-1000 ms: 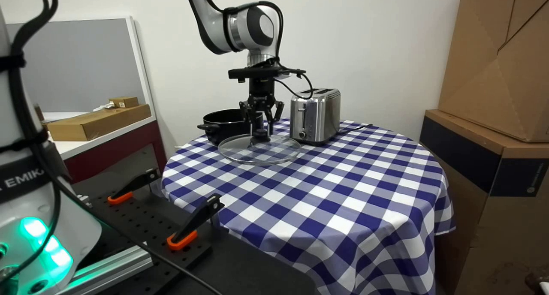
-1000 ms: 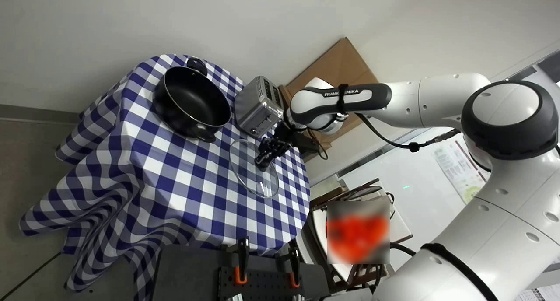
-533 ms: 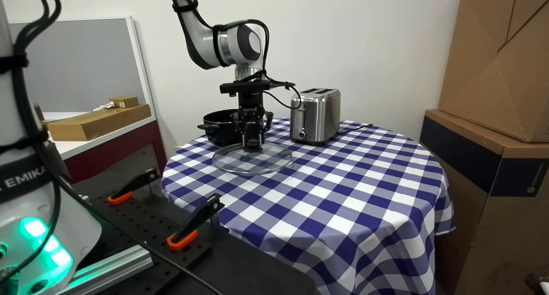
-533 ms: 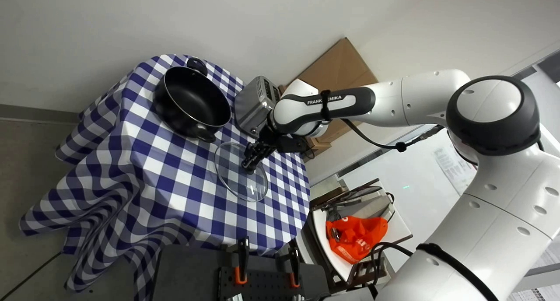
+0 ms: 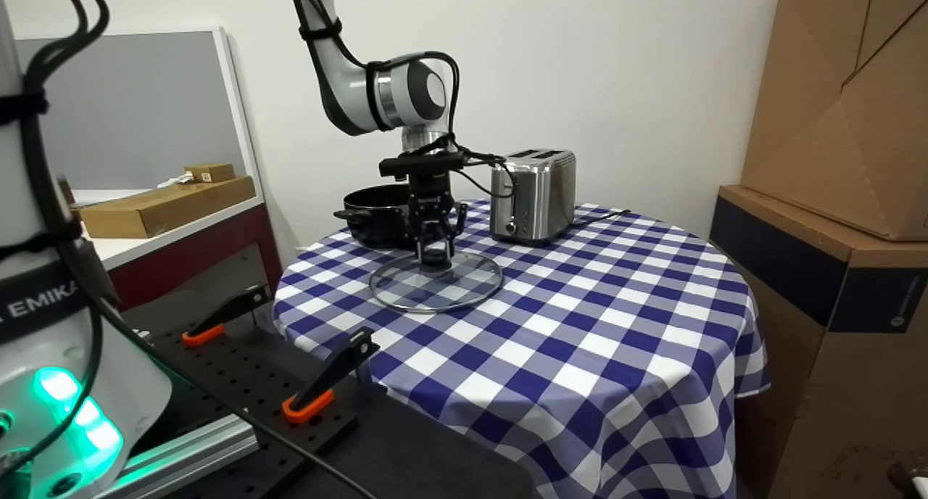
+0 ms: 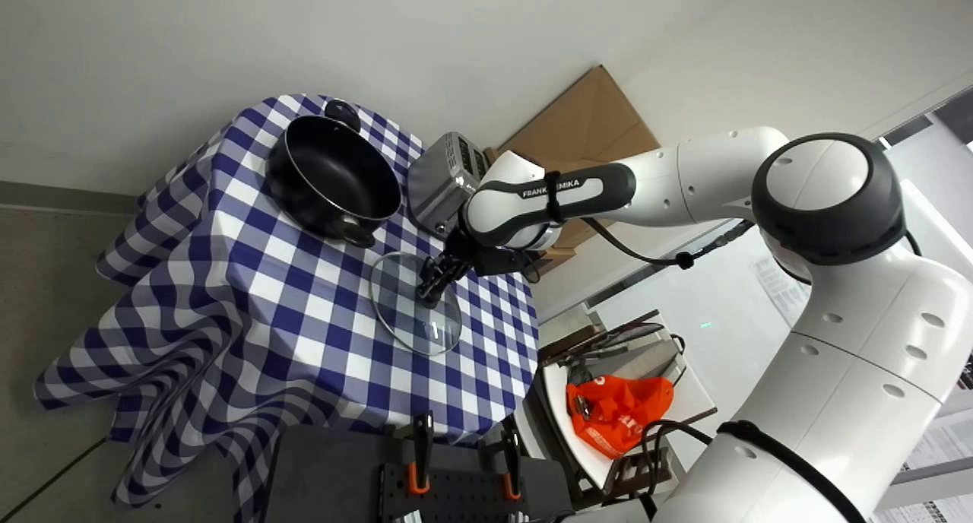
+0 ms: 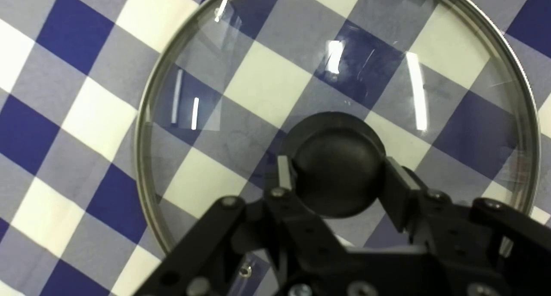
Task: Move the lid to the left.
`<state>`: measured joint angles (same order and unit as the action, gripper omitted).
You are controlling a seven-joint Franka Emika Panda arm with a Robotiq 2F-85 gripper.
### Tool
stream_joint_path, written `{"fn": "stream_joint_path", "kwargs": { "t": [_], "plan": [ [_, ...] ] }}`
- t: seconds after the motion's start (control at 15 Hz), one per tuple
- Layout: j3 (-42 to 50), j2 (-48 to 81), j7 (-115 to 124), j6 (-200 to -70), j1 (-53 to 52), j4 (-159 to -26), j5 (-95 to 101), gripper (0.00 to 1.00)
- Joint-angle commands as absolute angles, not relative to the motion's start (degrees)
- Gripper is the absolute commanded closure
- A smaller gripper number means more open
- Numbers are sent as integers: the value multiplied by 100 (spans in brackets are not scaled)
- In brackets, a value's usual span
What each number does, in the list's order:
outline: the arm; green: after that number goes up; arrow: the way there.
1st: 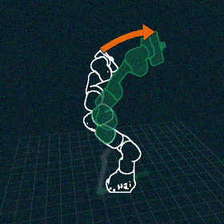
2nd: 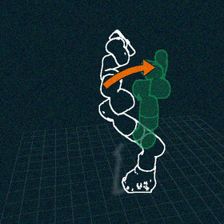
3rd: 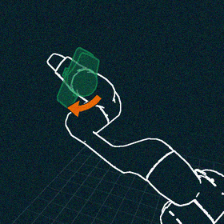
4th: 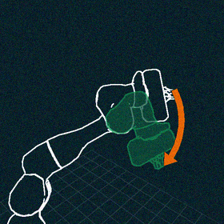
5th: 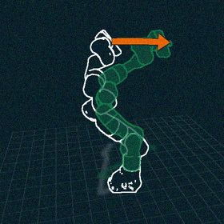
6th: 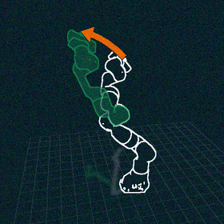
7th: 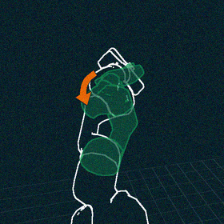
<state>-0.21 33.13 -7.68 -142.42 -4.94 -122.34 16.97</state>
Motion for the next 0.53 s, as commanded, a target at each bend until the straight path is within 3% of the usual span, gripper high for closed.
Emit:
{"fn": "stream_joint_path", "kwargs": {
  "t": [0.0,0.07,0.27,0.47],
  "plan": [
    [102,3406,-730,-14506,-526,-12214,1874,25],
    [102,3394,-740,-14537,-507,-12235,1850,24],
    [-141,3164,-1013,-14200,-273,-12354,1437,3],
    [-493,2598,-1373,-13902,144,-12649,692,0]
  ]
}}
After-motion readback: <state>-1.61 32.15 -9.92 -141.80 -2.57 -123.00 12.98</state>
